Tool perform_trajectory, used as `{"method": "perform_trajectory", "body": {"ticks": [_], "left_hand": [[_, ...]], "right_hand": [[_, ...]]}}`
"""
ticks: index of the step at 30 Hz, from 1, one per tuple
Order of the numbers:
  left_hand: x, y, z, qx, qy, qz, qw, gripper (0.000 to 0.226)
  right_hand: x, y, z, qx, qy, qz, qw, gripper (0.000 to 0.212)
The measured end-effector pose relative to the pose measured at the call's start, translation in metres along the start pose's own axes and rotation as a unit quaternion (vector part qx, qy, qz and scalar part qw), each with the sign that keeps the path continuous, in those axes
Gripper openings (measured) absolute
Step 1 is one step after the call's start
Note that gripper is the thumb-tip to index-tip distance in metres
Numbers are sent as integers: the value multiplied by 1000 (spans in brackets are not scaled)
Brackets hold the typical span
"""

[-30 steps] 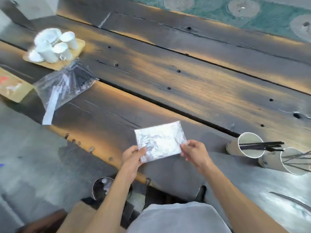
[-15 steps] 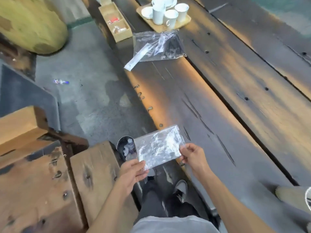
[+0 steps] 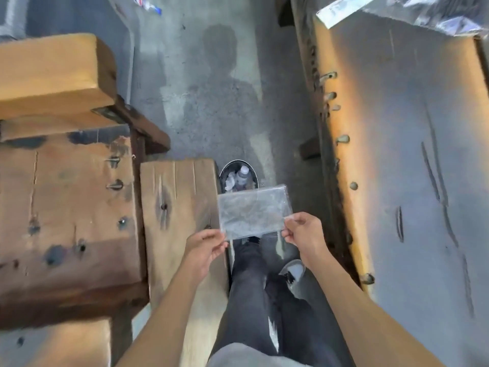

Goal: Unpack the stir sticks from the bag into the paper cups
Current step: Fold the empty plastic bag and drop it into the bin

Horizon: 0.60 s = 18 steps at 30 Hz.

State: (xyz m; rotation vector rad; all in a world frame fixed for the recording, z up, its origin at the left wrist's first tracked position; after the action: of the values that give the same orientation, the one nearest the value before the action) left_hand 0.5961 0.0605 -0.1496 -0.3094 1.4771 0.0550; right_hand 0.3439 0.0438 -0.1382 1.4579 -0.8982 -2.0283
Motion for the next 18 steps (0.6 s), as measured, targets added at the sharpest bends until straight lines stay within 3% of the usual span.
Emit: {"method": "perform_trajectory", "body": {"ticks": [4,12,18], "left_hand": [[55,-4,8,-19,-32,15,999,17],[152,-41,-6,-9,-109,-34,993,17],[212,-73,-10,29,-181,-107,977,18]], "right_hand": [[44,-34,-27,-20,17,-35,999,11],[122,-116,-71,-31,27,-103,994,20],[159,-159,-111,-2,44,-152,987,13]]}}
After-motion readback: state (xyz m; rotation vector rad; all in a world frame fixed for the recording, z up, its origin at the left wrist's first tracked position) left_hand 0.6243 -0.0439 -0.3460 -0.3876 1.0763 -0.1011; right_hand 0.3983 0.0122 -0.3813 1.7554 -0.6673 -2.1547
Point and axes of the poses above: each hand's wrist, its own x-axis towards the middle knuckle, its own z-axis out of the back of the hand, y = z × x, the point moved 3 cm from there along x, towards the middle knuckle, and after that the axes turned 15 degrees about z, right-handed, at the moved point
